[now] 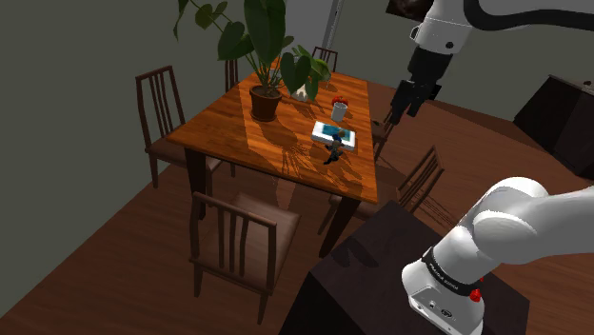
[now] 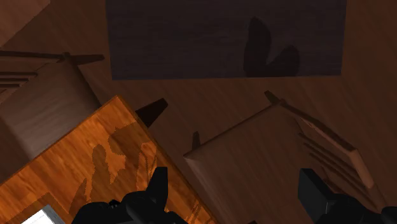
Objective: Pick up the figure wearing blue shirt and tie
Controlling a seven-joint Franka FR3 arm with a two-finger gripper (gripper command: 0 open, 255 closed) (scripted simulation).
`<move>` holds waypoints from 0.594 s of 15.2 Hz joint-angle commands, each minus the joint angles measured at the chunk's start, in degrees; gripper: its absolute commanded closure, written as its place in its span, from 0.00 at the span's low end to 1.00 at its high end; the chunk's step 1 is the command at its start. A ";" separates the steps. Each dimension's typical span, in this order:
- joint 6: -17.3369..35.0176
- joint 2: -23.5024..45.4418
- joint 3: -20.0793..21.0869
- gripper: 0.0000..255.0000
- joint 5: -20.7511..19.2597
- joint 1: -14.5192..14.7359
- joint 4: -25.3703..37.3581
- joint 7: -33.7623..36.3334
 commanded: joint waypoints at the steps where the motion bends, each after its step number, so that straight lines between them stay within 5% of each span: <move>1: 0.00 0.00 0.00 0.00 0.00 0.00 0.00 0.00; 9: 11.82 15.96 -3.81 0.00 -1.32 -2.85 2.45 -0.65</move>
